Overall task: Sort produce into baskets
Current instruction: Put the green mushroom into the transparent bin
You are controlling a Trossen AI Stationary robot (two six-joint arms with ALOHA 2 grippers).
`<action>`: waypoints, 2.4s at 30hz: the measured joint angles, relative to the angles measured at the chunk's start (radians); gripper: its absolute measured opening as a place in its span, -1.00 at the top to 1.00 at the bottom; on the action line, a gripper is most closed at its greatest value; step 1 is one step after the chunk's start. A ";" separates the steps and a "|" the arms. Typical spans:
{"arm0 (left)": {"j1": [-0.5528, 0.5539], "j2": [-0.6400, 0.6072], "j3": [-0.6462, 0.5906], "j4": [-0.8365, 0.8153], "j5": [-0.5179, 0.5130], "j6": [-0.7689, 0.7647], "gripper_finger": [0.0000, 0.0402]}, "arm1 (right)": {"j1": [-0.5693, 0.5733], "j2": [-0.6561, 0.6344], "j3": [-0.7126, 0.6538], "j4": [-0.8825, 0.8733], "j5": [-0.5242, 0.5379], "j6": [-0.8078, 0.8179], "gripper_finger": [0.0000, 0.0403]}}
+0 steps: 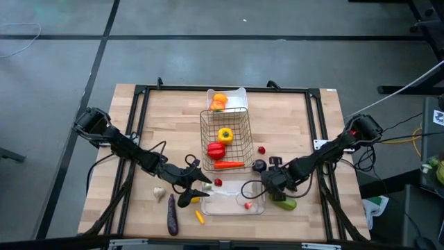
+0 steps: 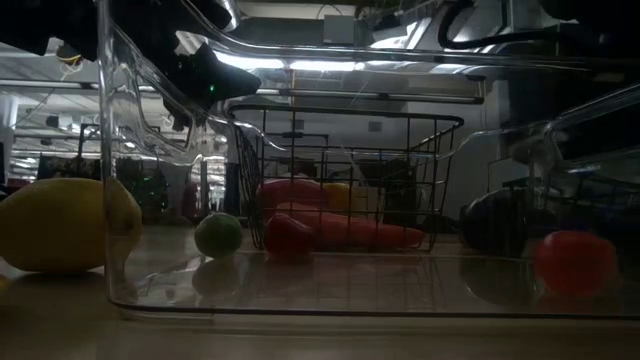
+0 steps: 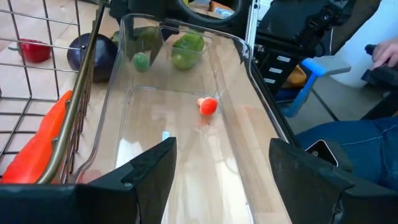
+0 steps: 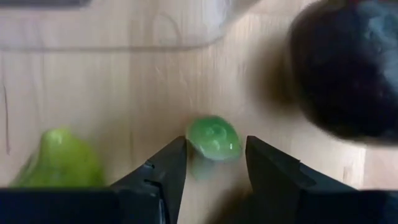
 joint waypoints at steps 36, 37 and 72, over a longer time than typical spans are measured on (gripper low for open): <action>0.000 0.000 0.000 0.000 0.000 0.000 -0.25 | -0.001 0.002 0.020 -0.013 -0.036 -0.003 0.59; 0.000 0.000 0.000 0.000 0.000 0.000 -0.25 | -0.001 0.002 0.038 -0.044 -0.035 -0.003 0.59; 0.000 0.000 -0.001 0.001 0.000 0.000 -0.25 | -0.002 0.016 0.587 -0.231 0.006 -0.372 0.53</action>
